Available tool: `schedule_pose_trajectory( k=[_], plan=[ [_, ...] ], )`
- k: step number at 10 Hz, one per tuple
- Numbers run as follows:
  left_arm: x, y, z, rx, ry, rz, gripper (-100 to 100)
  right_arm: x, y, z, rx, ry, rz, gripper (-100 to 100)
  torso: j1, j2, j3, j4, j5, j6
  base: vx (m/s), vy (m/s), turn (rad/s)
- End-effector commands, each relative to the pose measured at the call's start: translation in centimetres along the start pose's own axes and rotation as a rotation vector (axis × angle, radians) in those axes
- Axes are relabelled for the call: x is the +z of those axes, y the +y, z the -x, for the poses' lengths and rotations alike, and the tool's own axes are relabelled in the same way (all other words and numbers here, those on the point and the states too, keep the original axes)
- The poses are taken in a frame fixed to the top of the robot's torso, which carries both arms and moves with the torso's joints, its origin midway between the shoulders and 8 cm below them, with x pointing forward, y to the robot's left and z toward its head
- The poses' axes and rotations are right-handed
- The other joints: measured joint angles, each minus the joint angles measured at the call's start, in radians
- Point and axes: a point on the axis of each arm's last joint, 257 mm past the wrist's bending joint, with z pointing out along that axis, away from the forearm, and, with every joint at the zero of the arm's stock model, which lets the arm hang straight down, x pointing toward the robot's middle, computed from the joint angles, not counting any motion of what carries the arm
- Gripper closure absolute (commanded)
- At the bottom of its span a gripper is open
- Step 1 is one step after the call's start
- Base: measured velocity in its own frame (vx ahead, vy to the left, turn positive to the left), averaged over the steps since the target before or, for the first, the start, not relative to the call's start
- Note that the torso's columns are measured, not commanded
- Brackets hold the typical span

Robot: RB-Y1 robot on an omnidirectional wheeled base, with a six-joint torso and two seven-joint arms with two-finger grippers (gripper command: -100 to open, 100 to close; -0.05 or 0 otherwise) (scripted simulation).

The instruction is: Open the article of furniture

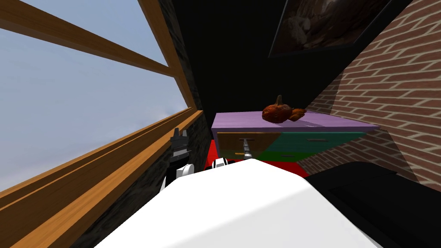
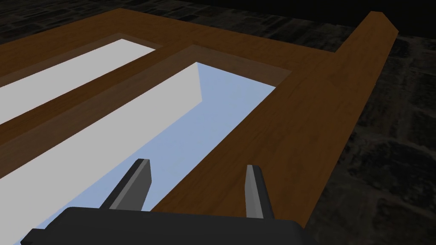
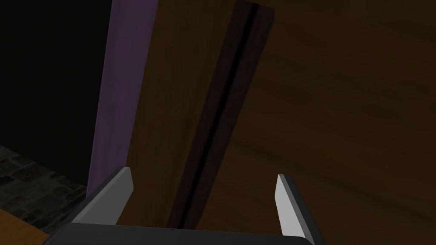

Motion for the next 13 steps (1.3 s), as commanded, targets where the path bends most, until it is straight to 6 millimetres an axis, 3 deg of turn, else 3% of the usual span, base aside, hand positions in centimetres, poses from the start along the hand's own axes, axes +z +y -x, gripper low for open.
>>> schedule_pose_trajectory(
  k=[1, 5, 6, 7, 8, 9, 10, 11, 13],
  plan=[
    [0.0, -0.1, -0.2, -0.003, 0.002, -0.002, 0, 0.1, 0.0, 0.0, -0.092, -0.005, -0.007, -100, -0.001, 0.001, 0.002, -0.001, 0.001, 0.001, 0.000, 0.000, 0.000],
    [-0.1, -0.3, -0.7, -0.013, 0.010, -0.008, 0, 0.1, 0.0, 0.0, -0.207, -0.004, -0.007, -100, -0.006, 0.002, 0.003, -0.001, 0.000, 0.002, 0.002, 0.000, 0.001],
    [-0.2, -0.4, -0.8, -0.015, 0.012, -0.010, 0, 1.0, -0.3, -0.2, -0.175, -0.006, -0.004, -100, -0.007, 0.003, 0.003, -0.001, 0.000, 0.002, 0.042, -0.028, -0.010],
    [-0.2, -0.4, -0.8, -0.017, 0.013, -0.010, 0, 0.6, -0.2, -0.1, -0.185, -0.003, -0.006, -100, -0.010, 0.004, 0.004, -0.001, -0.001, 0.002, 0.017, -0.025, 0.006],
    [-0.2, -0.5, -0.9, -0.018, 0.014, -0.012, 0, 0.7, -0.2, 0.0, -0.184, -0.005, -0.005, 100, -0.011, 0.009, 0.007, 0.000, -0.002, 0.001, -0.010, -0.012, 0.005],
    [-0.2, -0.5, -1.0, -0.018, 0.014, -0.013, 0, 1.0, -0.4, 4.1, -0.247, -0.100, -0.031, 100, -0.012, 0.014, 0.011, 0.002, -0.002, 0.001, -0.117, -0.017, -0.030],
    [-0.2, -0.5, -1.0, -0.019, 0.015, -0.013, 0, 1.9, -0.7, 4.7, -0.301, -0.120, -0.063, 100, -0.012, 0.015, 0.014, -0.002, -0.009, -0.009, -0.153, -0.010, 0.000],
    [-0.2, -0.5, -1.0, -0.019, 0.015, -0.013, 0, 1.5, 0.1, 5.1, -0.379, -0.151, -0.069, 100, -0.009, 0.013, 0.013, -0.003, -0.010, -0.012, -0.085, -0.012, 0.016],
    [-0.2, -0.5, -1.0, -0.019, 0.015, -0.013, 0, 1.1, -0.2, 6.4, -0.458, -0.201, -0.107, 100, -0.009, 0.002, 0.006, -0.008, -0.009, -0.011, -0.012, -0.009, -0.002]
  ],
)
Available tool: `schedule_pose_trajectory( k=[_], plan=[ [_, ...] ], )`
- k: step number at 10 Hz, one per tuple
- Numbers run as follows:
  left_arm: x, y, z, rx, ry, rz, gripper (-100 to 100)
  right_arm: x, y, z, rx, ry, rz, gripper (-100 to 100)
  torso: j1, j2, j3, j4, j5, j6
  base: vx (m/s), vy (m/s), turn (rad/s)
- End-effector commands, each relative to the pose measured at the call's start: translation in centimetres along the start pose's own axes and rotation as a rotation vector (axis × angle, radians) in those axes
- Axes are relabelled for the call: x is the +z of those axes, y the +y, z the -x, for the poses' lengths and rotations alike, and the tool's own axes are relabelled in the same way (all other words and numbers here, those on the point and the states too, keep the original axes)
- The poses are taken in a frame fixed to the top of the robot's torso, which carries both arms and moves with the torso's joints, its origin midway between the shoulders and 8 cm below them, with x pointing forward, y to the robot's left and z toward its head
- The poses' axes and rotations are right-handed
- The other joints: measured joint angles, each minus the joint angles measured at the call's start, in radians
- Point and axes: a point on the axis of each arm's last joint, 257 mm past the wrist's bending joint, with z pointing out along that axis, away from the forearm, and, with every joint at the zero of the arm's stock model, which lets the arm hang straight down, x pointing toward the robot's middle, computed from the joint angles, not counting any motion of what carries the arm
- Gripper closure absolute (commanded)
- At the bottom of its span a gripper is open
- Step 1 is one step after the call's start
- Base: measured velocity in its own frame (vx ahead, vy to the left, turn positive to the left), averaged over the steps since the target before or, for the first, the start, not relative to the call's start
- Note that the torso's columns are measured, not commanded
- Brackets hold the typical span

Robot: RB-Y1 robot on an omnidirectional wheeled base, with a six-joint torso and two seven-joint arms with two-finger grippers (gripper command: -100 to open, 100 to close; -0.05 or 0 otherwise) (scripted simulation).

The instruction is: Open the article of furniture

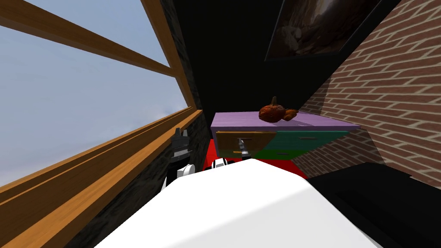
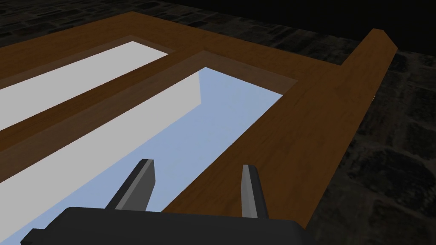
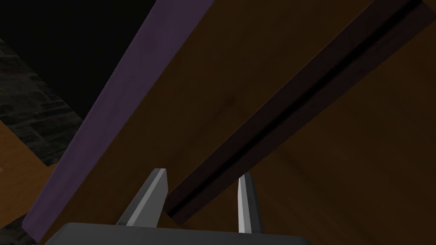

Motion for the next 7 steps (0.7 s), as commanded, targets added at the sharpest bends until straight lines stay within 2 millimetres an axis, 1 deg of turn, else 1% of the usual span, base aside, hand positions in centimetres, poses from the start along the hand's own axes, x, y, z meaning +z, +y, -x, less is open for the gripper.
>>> schedule_pose_trajectory(
  k=[1, 2, 3, 4, 5, 6, 7],
  plan=[
    [0.0, 0.0, 0.0, 0.000, 0.000, 0.000, 0, -0.8, -0.8, 2.7, -0.114, -0.104, -0.041, 100, 0.002, -0.001, -0.001, 0.000, 0.001, -0.001, 0.011, -0.005, -0.015],
    [0.0, 0.0, 0.0, 0.000, 0.000, 0.000, 0, -0.9, -1.1, 3.3, -0.151, -0.127, -0.057, 100, 0.004, 0.001, 0.001, 0.000, 0.001, -0.003, 0.012, -0.007, -0.019],
    [0.0, 0.0, 0.0, 0.000, 0.000, 0.000, 0, -1.0, -1.5, 3.8, -0.188, -0.144, -0.078, 100, 0.007, 0.001, 0.001, -0.002, 0.000, -0.005, 0.006, 0.027, 0.083],
    [0.0, 0.0, 0.0, 0.000, 0.000, 0.000, 0, -1.1, -1.8, 4.6, -0.226, -0.172, -0.097, 100, 0.004, 0.006, 0.003, 0.004, 0.004, 0.003, 0.010, 0.033, 0.054],
    [0.0, 0.0, 0.0, 0.000, 0.000, 0.000, 0, -1.3, -1.5, 5.3, -0.228, -0.200, -0.088, 100, -0.001, 0.013, 0.006, 0.010, 0.006, 0.007, 0.021, 0.024, 0.017],
    [0.0, 0.0, 0.0, 0.000, 0.000, 0.000, 0, -1.3, -1.6, 3.4, -0.129, -0.135, -0.066, 100, -0.007, 0.019, 0.009, 0.012, 0.006, 0.011, -0.014, 0.014, -0.147],
    [0.0, 0.0, -0.1, -0.001, 0.001, 0.000, 0, -1.3, -1.6, 3.4, -0.128, -0.135, -0.065, 100, -0.007, 0.020, 0.009, 0.012, 0.006, 0.012, -0.034, 0.015, -0.093]
  ],
)
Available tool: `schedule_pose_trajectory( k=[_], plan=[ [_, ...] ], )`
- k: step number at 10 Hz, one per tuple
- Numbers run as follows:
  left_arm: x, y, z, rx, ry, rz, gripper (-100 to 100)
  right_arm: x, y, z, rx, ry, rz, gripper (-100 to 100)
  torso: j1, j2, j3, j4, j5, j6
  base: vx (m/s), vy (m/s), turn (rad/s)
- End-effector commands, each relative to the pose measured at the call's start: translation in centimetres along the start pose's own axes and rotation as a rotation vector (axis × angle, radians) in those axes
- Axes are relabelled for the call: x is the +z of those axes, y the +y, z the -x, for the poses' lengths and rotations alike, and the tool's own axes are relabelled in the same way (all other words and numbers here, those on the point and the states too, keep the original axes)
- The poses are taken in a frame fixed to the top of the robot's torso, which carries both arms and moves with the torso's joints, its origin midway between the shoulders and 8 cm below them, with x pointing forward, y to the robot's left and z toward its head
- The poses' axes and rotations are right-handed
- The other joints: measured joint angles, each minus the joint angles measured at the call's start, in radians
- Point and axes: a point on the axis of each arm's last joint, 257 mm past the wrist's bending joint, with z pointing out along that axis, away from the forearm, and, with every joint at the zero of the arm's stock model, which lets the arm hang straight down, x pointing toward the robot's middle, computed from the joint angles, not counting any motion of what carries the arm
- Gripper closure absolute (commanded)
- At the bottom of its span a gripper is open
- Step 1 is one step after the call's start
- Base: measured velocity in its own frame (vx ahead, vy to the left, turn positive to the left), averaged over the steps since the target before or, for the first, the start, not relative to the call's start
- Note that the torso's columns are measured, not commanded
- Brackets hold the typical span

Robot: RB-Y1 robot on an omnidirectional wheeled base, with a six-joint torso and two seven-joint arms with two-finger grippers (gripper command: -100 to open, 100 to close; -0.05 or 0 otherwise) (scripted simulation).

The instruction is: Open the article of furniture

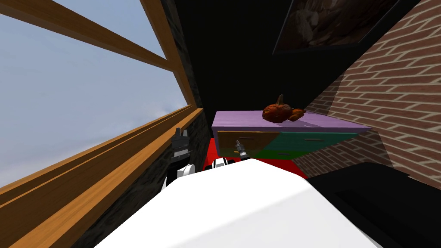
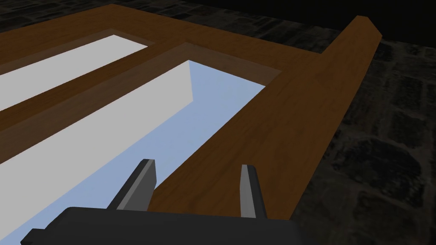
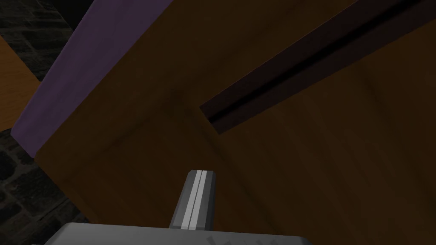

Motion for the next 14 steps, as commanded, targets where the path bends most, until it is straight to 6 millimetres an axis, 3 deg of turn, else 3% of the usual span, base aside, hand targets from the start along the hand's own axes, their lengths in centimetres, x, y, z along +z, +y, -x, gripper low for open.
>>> schedule_pose_trajectory(
  k=[1, 8, 9, 10, 14],
  plan=[
    [0.0, 0.0, 0.0, 0.000, 0.000, 0.000, 0, -0.5, 0.1, -1.5, 0.096, 0.053, 0.018, 100, -0.001, 0.001, 0.001, 0.000, 0.000, -0.001, -0.033, 0.010, -0.070],
    [0.0, 0.0, 0.0, 0.000, 0.000, 0.000, 0, -2.7, 1.0, -5.6, 0.410, 0.212, 0.088, 100, -0.001, 0.000, 0.000, 0.000, 0.000, -0.001, -0.037, 0.012, -0.109],
    [0.0, 0.0, 0.0, 0.000, 0.000, 0.000, 0, -2.4, 0.8, -5.2, 0.380, 0.196, 0.082, 100, -0.001, 0.000, 0.000, 0.000, 0.000, 0.000, -0.018, 0.006, -0.022],
    [0.0, 0.0, 0.0, 0.000, 0.000, 0.000, 0, -2.6, 0.5, -5.2, 0.428, 0.190, 0.087, -100, -0.001, -0.001, 0.000, 0.000, 0.000, -0.001, 0.024, -0.009, 0.061],
    [0.0, 0.0, 0.0, 0.000, 0.000, 0.000, 0, -3.0, -0.2, -4.8, 0.518, 0.164, 0.099, -100, -0.001, -0.001, -0.001, 0.000, 0.000, 0.000, 0.068, -0.023, 0.040]
  ],
)
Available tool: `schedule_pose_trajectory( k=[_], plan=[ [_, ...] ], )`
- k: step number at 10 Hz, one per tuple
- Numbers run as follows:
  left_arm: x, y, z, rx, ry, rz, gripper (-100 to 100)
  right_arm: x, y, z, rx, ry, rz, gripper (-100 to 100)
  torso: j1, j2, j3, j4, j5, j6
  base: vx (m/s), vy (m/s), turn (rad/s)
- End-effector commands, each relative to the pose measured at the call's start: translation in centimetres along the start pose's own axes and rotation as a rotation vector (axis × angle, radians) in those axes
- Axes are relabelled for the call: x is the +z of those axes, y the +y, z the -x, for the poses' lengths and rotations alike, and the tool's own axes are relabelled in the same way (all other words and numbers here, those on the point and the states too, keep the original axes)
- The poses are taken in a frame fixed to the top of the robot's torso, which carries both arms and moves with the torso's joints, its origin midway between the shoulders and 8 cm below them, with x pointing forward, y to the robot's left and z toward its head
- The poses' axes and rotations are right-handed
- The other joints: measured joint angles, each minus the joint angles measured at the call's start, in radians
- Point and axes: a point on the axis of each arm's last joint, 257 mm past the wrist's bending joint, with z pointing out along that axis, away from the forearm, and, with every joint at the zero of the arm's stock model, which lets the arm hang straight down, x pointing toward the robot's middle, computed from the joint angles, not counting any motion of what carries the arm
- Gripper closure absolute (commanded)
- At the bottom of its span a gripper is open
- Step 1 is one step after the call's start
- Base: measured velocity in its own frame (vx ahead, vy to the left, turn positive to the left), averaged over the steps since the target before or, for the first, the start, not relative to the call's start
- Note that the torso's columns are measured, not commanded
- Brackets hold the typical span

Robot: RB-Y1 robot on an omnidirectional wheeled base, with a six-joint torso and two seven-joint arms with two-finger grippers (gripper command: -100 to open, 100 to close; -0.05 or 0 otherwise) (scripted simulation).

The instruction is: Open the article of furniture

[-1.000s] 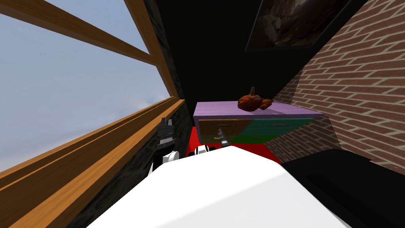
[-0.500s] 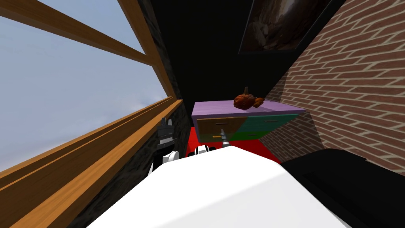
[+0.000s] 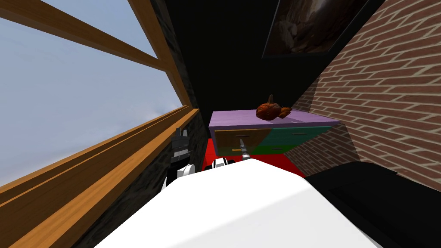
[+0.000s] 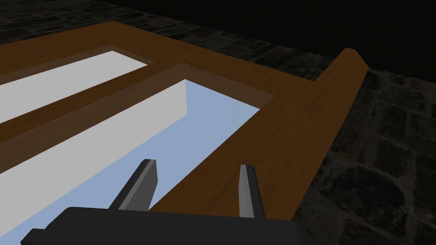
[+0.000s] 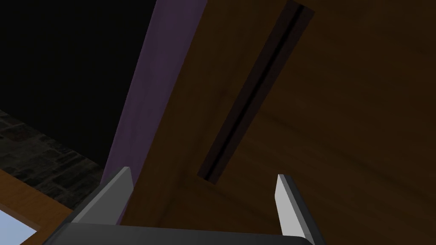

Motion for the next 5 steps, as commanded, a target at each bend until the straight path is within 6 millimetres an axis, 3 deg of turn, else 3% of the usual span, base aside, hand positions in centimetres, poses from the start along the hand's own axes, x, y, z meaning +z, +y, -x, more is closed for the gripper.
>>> schedule_pose_trajectory(
  k=[1, 5],
  plan=[
    [0.00, 0.00, 0.00, 0.000, 0.000, 0.000, 0, -0.36, -0.28, 0.43, 0.058, -0.018, 0.019, -100, 0.000, 0.002, 0.001, 0.001, 0.000, 0.000, 0.056, -0.018, 0.036],
    [0.00, 0.00, 0.00, 0.000, 0.000, 0.000, 0, -1.03, -0.72, 1.07, 0.146, -0.046, 0.052, -100, 0.000, 0.001, 0.001, 0.000, 0.000, 0.000, 0.052, -0.019, 0.041]
  ],
)
